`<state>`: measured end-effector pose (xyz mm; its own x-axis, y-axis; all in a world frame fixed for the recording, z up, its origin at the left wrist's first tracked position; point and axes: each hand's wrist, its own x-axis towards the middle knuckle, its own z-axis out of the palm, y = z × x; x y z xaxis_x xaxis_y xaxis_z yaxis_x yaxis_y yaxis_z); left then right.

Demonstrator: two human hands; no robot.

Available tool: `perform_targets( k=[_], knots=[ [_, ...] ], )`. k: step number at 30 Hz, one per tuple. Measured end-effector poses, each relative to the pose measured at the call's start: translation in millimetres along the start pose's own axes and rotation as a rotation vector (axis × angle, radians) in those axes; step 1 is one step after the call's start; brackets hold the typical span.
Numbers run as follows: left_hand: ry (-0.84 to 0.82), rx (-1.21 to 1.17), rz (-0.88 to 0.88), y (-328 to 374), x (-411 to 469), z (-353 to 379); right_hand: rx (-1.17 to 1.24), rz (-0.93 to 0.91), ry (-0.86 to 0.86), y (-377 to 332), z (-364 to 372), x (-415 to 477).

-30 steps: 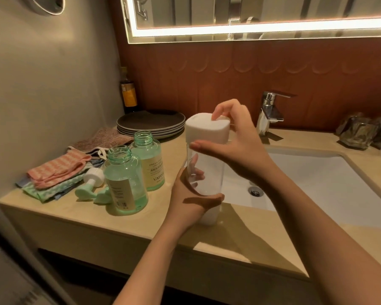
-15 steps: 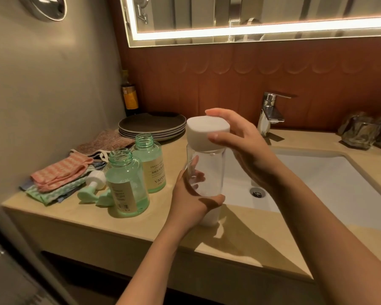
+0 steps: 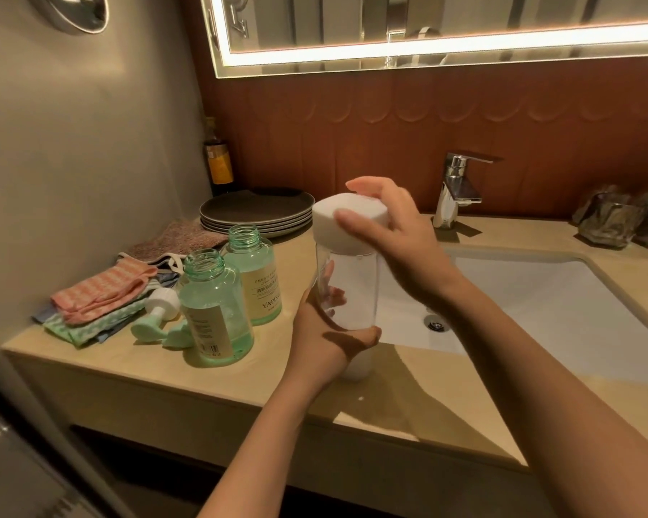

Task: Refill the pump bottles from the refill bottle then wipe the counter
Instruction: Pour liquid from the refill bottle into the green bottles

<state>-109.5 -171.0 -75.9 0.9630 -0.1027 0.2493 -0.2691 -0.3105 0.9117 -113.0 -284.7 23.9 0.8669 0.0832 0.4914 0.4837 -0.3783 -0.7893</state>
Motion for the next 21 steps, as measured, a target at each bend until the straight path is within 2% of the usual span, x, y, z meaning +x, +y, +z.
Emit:
perform_targets(
  k=[2, 4, 11, 17, 21],
  knots=[
    [0.005, -0.041, -0.005, -1, -1, 0, 0.199, 0.054, -0.156, 1, -12, 3],
    [0.011, -0.072, -0.005, -3, -2, 0, 0.289, 0.071, -0.226, 3, -23, 6],
    [-0.019, -0.076, 0.013, -3, -2, -1, 0.152, 0.039, -0.075, 0, -16, 6],
    [-0.01, -0.044, 0.015, -1, -3, -1, 0.105, 0.0, -0.223, -2, -21, 5],
    [0.023, -0.028, 0.037, -2, -5, 2, 0.073, -0.034, -0.1, 1, -16, 2]
  ],
)
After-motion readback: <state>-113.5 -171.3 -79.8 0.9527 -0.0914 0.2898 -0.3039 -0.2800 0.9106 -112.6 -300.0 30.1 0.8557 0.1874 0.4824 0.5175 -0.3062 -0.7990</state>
